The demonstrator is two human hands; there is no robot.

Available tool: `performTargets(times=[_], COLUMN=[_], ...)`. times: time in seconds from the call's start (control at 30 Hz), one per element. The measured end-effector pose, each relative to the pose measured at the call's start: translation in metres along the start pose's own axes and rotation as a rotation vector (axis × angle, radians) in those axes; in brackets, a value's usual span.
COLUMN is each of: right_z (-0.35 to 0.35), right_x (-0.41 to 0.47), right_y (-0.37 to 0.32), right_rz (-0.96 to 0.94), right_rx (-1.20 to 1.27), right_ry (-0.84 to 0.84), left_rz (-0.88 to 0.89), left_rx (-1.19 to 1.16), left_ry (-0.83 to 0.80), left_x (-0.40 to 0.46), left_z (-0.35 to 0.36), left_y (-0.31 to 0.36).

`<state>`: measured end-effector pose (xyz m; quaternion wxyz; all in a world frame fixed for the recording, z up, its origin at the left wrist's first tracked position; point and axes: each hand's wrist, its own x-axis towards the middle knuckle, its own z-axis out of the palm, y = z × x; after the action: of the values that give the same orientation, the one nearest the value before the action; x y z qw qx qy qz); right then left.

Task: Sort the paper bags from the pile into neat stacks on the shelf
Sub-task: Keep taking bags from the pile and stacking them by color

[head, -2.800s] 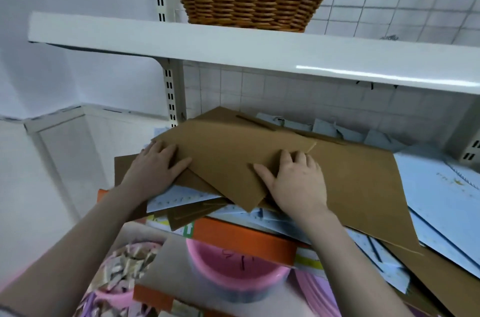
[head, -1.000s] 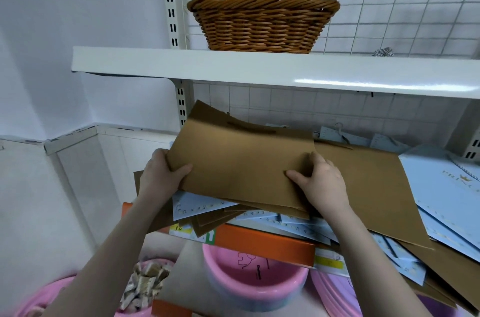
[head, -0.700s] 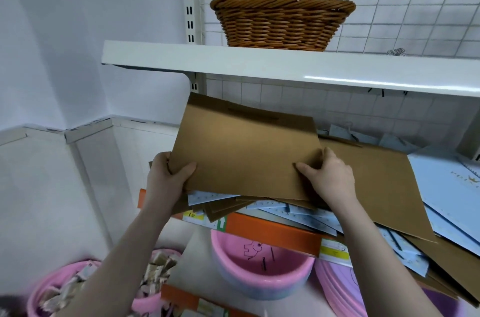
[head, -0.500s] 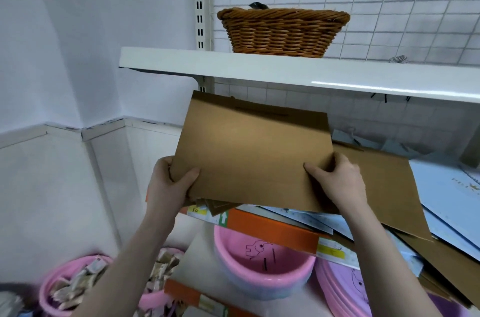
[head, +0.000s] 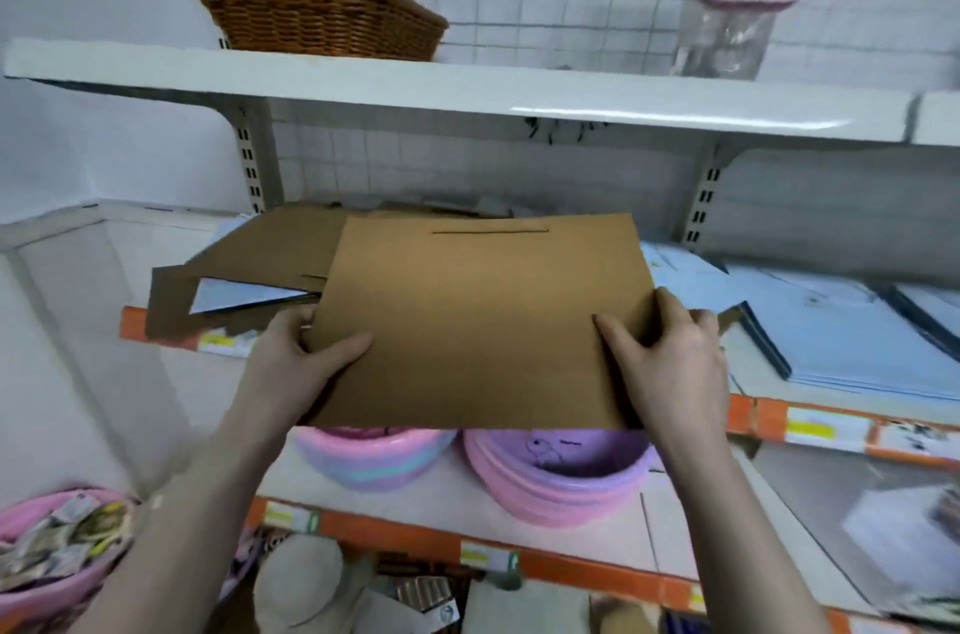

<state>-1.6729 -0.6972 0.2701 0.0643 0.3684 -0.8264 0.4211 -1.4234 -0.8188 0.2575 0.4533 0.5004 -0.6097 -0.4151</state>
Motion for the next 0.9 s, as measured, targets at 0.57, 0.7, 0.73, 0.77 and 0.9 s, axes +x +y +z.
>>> performTargets(times=[0.57, 0.7, 0.73, 0.77, 0.9], right_z=[-0.204, -0.224, -0.229, -0.234, -0.262], right_x=[-0.054, -0.037, -0.029, -0.02, 0.026], right_y=[0.253, 0.293, 0.303, 0.313, 0.349], right_rz=[0.314, 0.369, 0.384, 0.398, 0.463], right_rx=[-0.079, -0.097, -0.121, -0.156, -0.333], right_ry=[0.186, 0.24, 0.249, 0.253, 0.254], left_rz=[0.294, 0.362, 0.367, 0.372, 0.376], left_rx=[0.356, 0.41, 0.413, 0.412, 0.408], left_ry=[-0.327, -0.338, -0.337, -0.337, -0.375], left_x=[-0.151, -0.154, -0.154, -0.154, -0.156], left_z=[0.275, 0.34, 0.357, 0.375, 0.449], left_y=[0.065, 0.084, 0.089, 0.093, 0.115])
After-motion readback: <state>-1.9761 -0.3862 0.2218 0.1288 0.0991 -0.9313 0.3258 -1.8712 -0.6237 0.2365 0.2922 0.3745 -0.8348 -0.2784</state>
